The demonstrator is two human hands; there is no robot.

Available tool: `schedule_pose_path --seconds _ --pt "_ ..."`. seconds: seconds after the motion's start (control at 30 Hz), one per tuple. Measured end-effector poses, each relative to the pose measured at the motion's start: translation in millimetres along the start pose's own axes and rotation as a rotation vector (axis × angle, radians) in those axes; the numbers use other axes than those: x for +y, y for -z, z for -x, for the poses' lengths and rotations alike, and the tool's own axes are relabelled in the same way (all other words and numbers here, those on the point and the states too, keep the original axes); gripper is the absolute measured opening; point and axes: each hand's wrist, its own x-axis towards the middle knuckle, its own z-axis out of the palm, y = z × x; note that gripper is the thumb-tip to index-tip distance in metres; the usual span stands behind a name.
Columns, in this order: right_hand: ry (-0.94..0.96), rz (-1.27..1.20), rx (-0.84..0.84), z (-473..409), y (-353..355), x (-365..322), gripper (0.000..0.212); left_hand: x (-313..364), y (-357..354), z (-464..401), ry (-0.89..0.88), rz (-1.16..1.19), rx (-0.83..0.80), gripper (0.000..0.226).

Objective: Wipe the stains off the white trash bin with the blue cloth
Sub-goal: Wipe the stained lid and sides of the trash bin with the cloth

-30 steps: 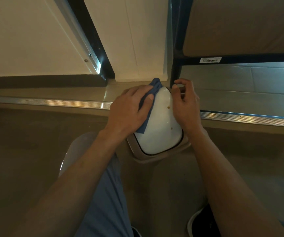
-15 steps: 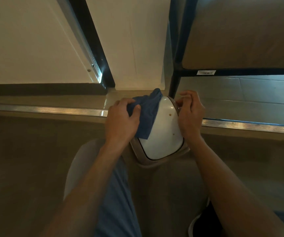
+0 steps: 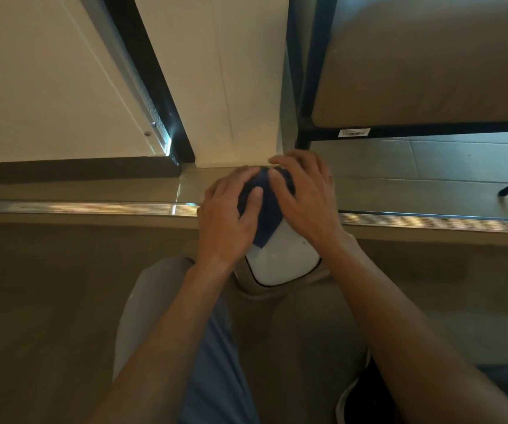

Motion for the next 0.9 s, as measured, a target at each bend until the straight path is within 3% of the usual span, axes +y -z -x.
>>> schedule_pose_path --seconds 0.13,0.3,0.67,0.73,0.8,0.9 --pt "-0.035 0.092 -0.169 -3.4 -7.7 -2.7 0.043 -0.1 -12.2 22.4 0.151 0.144 0.123 0.043" --pt "-0.050 0.108 -0.164 -4.9 -7.7 1.9 0.042 1.1 -36.7 39.4 0.214 0.112 0.222 0.049" --pt "0.085 -0.262 -0.183 -0.2 11.9 32.8 0.030 -8.4 -43.8 41.9 0.331 0.282 0.331 0.058" --pt "0.010 -0.171 -0.249 -6.2 18.4 19.1 0.032 -9.2 -43.7 42.7 0.346 0.283 0.338 0.059" --pt "-0.106 0.124 -0.334 -17.4 23.2 -0.8 0.032 -9.2 -43.9 43.1 0.364 0.290 0.338 0.061" --pt "-0.162 0.359 -0.334 -25.0 11.1 -28.3 0.037 -11.0 -44.5 43.1 0.375 0.294 0.344 0.066"
